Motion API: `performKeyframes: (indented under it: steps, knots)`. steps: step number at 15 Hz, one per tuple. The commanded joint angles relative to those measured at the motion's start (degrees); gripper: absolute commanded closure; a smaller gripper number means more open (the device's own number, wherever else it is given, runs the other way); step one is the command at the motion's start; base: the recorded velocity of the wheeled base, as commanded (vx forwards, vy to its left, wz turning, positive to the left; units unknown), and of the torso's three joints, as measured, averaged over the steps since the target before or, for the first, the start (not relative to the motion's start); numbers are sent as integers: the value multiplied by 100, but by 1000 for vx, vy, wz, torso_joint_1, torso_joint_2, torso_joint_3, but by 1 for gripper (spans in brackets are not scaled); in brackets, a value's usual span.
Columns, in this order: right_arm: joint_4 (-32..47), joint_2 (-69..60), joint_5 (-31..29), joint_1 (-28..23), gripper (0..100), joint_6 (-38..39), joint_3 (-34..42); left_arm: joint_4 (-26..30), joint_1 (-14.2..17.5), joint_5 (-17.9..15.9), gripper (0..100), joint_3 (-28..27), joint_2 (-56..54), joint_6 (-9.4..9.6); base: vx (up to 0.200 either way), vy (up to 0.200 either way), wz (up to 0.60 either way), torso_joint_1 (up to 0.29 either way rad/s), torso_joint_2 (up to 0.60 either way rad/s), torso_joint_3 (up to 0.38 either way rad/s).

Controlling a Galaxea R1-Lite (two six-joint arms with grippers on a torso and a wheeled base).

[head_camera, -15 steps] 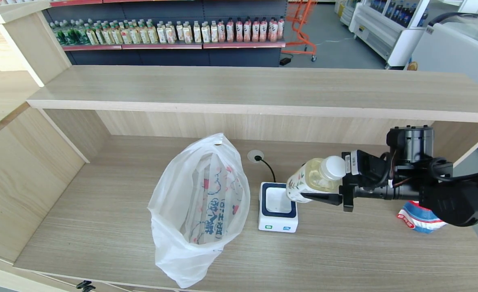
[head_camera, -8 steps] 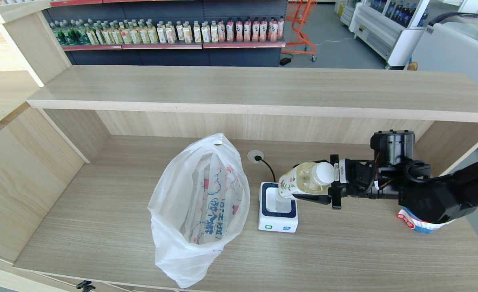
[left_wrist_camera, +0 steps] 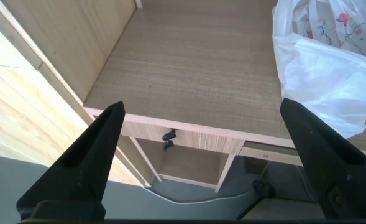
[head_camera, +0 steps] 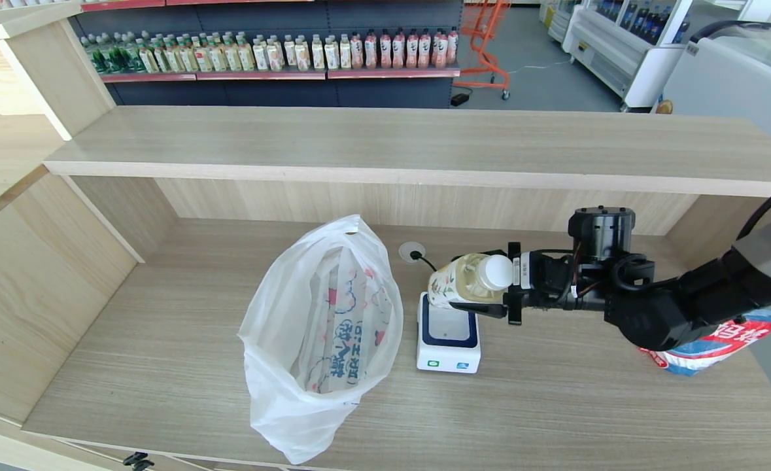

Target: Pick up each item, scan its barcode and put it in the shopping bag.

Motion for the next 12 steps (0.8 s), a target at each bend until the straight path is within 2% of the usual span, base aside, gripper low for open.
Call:
performKeyframes:
  steps: [1, 6, 8, 11, 12]
  knots:
    - [-113, 236, -29, 47, 100, -7, -56, 0, 1, 1, 0, 0, -1, 0, 0, 0, 0, 0, 0, 0]
    - [-122, 148, -29, 73, 100, 160, -47, 0, 10, 1, 0, 0, -1, 0, 0, 0, 0, 0, 0, 0]
    - [-122, -248, -38, 55, 100, 626, 94, 0, 1, 1, 0, 0, -1, 0, 0, 0, 0, 0, 0, 0]
    - [-130, -1425, -38, -68, 100, 2279, 436, 0, 1, 1, 0, 0, -1, 0, 0, 0, 0, 0, 0, 0]
    - [-78, -2304, -55, -59, 100, 3905, 735, 0, 1, 1, 0, 0, -1, 0, 0, 0, 0, 0, 0, 0]
